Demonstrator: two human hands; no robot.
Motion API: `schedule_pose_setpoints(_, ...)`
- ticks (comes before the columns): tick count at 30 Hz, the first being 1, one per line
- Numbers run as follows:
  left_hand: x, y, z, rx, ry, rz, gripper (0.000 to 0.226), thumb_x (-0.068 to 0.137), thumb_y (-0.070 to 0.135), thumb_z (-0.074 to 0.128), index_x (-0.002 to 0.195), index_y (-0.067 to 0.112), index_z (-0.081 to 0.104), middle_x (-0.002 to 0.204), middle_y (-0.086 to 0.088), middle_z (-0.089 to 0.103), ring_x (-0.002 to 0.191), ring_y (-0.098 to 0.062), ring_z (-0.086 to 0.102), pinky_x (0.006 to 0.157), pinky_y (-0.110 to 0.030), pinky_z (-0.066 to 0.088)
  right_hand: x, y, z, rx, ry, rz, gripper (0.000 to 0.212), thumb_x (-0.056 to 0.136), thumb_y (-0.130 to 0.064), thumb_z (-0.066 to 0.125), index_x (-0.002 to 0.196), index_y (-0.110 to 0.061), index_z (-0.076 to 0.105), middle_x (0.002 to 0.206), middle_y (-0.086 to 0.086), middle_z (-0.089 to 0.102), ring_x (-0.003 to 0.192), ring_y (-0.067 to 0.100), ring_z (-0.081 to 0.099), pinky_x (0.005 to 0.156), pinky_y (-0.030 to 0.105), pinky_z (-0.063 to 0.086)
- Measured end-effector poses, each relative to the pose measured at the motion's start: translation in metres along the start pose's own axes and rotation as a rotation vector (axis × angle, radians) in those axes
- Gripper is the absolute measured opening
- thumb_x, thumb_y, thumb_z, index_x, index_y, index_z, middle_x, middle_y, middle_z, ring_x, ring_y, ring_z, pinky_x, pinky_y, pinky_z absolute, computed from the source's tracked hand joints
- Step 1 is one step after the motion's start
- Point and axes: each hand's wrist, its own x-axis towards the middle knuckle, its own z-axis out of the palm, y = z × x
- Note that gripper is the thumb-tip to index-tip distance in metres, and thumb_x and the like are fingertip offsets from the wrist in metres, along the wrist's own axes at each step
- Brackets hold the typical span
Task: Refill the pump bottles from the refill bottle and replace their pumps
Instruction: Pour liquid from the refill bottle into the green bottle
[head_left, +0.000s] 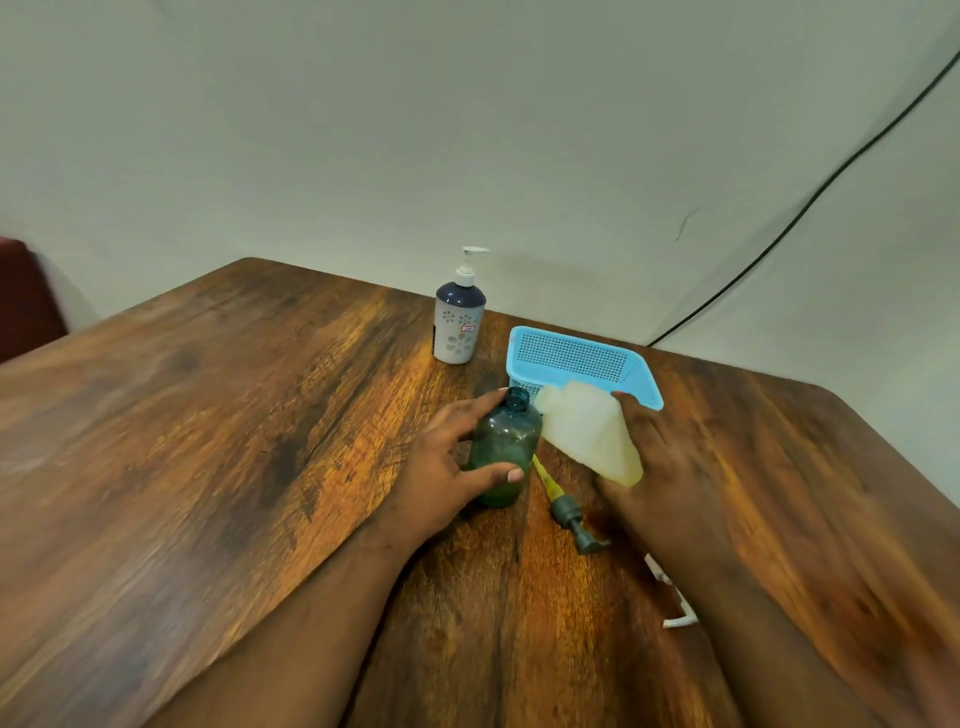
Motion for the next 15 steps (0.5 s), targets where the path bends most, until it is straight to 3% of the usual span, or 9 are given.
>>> schedule_pose_setpoints(3,0.001,0.001,0.001,-0.005,0.003,0.008,0.082,0.073,0.027,0.087,0.132,0.060,0.039,0.129,0.028,0.044,0.114,0.022,0.042,0.087,-0.005,0.046,-0.008,0.002,0.011,0.289,0.049,0.223,0.089,0.072,-0.039,0.081,0.146,-0.028,0.033,0.140,0.001,0.049,0.118,0.015,0.047,0.091,0.027,0.039)
schedule_pose_setpoints(7,0.000,0.000,0.002,-0.018,-0.001,0.013,0.083,0.071,0.032,0.086,0.131,0.064,0.039,0.130,0.033,0.043,0.115,0.022,0.042,0.092,-0.011,0.046,-0.010,0.006,0.014,0.723,0.178,0.487,0.085,0.062,-0.032,0.088,0.133,-0.037,0.043,0.118,-0.020,0.055,0.100,0.001,0.055,0.071,0.015,0.046)
schedule_pose_setpoints(11,0.002,-0.002,0.003,-0.017,0.004,0.004,0.086,0.070,0.032,0.088,0.128,0.072,0.039,0.128,0.030,0.046,0.113,0.020,0.046,0.087,0.002,0.039,-0.003,0.010,0.007,0.897,0.264,0.543,0.077,0.060,-0.023,0.090,0.118,-0.041,0.044,0.103,-0.027,0.055,0.092,-0.007,0.058,0.063,0.012,0.049)
schedule_pose_setpoints(15,0.002,-0.003,0.004,-0.015,-0.006,-0.002,0.086,0.069,0.034,0.088,0.128,0.073,0.038,0.130,0.030,0.045,0.111,0.022,0.046,0.084,0.001,0.041,0.006,0.013,0.001,0.893,0.227,0.539,0.079,0.061,-0.024,0.089,0.123,-0.036,0.041,0.107,-0.025,0.054,0.093,-0.002,0.059,0.060,0.011,0.050)
